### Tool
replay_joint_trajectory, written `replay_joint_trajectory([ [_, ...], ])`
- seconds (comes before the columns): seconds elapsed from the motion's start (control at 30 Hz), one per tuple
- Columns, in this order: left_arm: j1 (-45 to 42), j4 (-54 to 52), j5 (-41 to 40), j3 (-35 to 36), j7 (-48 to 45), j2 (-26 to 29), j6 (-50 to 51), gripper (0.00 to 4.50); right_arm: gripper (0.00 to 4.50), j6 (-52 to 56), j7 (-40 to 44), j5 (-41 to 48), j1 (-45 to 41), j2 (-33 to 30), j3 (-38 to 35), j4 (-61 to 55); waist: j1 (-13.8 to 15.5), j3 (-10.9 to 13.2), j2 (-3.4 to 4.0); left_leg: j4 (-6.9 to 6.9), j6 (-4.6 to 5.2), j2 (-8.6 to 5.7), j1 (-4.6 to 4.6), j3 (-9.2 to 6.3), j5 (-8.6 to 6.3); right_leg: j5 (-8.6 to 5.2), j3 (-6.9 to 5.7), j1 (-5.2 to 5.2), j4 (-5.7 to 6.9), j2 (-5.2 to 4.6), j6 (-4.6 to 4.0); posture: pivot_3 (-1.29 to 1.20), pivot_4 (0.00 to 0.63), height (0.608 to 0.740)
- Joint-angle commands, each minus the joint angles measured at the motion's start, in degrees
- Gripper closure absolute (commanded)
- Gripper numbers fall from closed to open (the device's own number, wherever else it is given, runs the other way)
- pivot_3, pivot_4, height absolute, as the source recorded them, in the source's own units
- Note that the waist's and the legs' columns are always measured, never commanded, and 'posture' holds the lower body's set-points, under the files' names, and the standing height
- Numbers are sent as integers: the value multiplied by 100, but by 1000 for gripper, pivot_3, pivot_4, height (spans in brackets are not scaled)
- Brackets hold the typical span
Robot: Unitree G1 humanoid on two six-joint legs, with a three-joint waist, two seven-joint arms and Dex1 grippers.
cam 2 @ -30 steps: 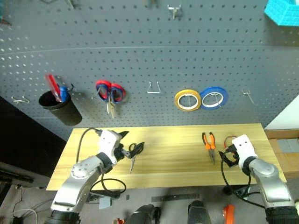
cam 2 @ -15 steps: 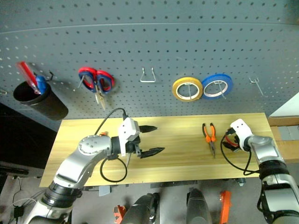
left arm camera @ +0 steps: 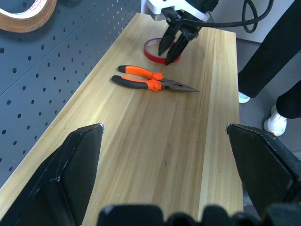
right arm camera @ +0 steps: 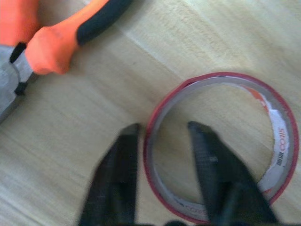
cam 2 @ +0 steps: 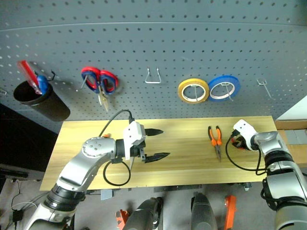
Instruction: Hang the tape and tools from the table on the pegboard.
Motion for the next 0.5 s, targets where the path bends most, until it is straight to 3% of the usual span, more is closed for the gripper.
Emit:
replay_joint_trajectory([
  [0.03,-1,-96,-39,1,-88,-1,-88,0,4493,95,-39,-164,291,46,80,181,0,-1,-1,11,0,0,0,-2,0,5,0,3,0,1,2,-88,305,740],
  [0.27,-156,-26,5,-117,-237,-100,-204,0,4493,111,-440,106,813,-165,-400,-629,27,-7,-11,37,-1,1,-1,-7,2,34,3,10,2,7,6,-130,304,740],
  [0.4,-279,-26,5,-221,-295,-208,-286,0,4493,431,-773,326,1955,-646,-1056,-2879,75,-8,6,38,-1,1,-22,-8,3,35,0,-5,1,6,6,-147,302,740],
  [0.5,-389,7,0,-256,-320,-306,-361,0,4493,1105,-1269,313,3379,-752,-1953,-5579,-1,-7,27,46,-1,-3,-91,10,3,36,11,-90,23,-1,8,-178,303,740],
])
